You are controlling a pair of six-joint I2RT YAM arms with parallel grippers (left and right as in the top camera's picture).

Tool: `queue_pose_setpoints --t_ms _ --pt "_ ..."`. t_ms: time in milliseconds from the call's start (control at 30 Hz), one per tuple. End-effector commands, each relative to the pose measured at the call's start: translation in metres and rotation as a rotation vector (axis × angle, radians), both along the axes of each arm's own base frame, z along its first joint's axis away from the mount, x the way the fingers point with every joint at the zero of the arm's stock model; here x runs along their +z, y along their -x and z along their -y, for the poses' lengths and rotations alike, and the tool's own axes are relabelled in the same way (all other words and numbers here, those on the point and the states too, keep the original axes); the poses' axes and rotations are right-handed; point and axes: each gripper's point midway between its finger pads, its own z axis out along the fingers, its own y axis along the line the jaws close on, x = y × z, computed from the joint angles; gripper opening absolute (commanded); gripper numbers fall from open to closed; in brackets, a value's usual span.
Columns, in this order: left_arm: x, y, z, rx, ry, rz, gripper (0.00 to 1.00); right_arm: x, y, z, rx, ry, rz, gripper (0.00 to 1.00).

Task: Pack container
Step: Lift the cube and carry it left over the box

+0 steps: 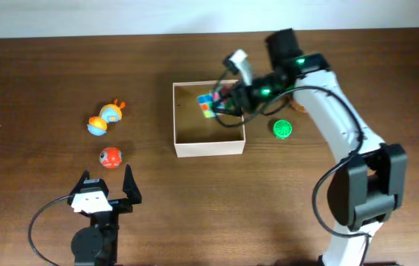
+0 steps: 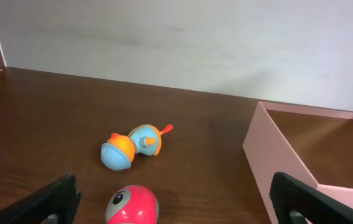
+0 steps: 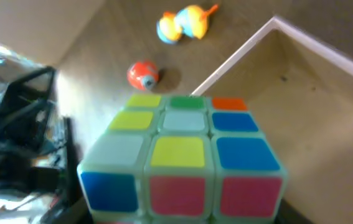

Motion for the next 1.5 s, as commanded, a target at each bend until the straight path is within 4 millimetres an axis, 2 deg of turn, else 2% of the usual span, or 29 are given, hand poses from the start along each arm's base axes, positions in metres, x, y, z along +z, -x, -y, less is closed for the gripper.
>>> queue_pose_setpoints --t_ms 0,200,500,733,1100,1467 --pt "0.000 0.001 -0.002 0.007 -0.016 0.003 0.99 -0.012 -0.023 -0.003 -0.234 0.197 -0.013 0.51" --pt "0.000 0.001 -0.002 0.007 -0.016 0.003 0.99 -0.029 -0.047 0.007 -0.556 0.471 0.097 0.50" --pt "0.000 0.001 -0.002 0.007 -0.016 0.003 0.99 -0.023 -0.061 0.028 -0.851 0.597 0.183 0.51" --pt "0.000 0.001 -0.002 0.007 -0.016 0.003 0.99 -0.034 -0.063 0.036 -0.897 0.606 0.139 0.51" --pt "0.000 0.001 -0.002 0.007 -0.016 0.003 0.99 -0.081 -0.062 0.034 -0.876 0.676 0.066 0.50" --pt "0.000 0.001 -0.002 0.007 -0.016 0.003 0.99 -0.097 -0.064 0.033 -0.875 0.692 0.050 0.50"
